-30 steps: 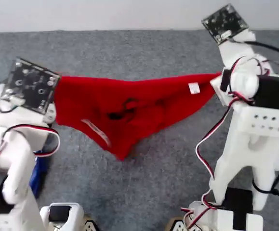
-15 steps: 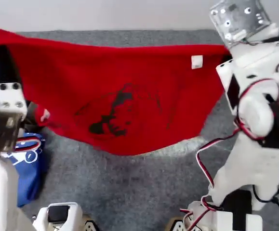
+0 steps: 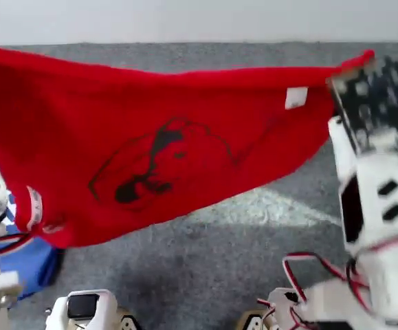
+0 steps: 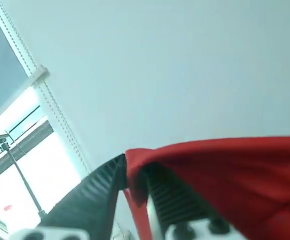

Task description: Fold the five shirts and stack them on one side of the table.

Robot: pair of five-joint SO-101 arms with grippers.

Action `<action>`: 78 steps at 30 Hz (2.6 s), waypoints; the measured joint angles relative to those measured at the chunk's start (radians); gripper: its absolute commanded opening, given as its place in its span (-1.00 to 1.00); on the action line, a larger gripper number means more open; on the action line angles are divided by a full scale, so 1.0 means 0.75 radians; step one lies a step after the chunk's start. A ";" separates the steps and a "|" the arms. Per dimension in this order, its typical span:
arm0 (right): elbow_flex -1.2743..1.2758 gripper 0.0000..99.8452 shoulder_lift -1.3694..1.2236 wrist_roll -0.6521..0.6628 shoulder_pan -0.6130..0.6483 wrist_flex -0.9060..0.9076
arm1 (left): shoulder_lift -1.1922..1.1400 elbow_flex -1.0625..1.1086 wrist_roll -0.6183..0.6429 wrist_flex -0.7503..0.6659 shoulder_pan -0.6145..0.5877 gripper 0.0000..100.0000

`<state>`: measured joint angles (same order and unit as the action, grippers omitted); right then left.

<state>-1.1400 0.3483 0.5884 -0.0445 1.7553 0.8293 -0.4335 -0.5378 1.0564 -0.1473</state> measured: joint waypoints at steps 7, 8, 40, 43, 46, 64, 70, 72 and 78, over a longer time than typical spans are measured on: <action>0.293 -0.98 0.272 0.092 0.000 0.000 | 0.000 -0.162 0.000 0.207 0.000 -0.97; 0.352 -0.98 0.329 0.108 -0.006 0.000 | 0.000 -0.190 0.000 0.233 0.000 -0.97; 2.297 -0.98 0.313 0.227 0.002 -1.491 | -0.532 1.097 0.000 -0.577 0.192 -0.97; 2.299 -0.98 0.186 0.233 0.002 -1.692 | -0.630 1.097 0.000 -0.761 0.151 -0.97; 2.299 -0.98 0.059 0.233 0.002 -1.876 | -0.724 1.097 -0.043 -0.933 0.125 -0.97; 1.743 -0.98 -0.636 0.233 0.102 -2.081 | -0.878 1.099 -0.405 -1.230 0.068 -0.97; 1.727 -0.98 -0.685 0.233 0.108 -2.081 | -0.878 1.099 -0.456 -1.230 0.027 -0.97; 1.727 -0.98 -0.696 0.233 0.108 -2.076 | -0.878 1.099 -0.462 -1.230 0.025 -0.97; 1.727 -0.98 -0.696 0.346 0.108 -1.790 | -0.876 1.099 -0.462 -1.019 0.025 -0.97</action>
<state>0.1550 -0.1734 0.8477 0.0368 0.4127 0.1726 0.3905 -0.8846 0.2923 -0.1289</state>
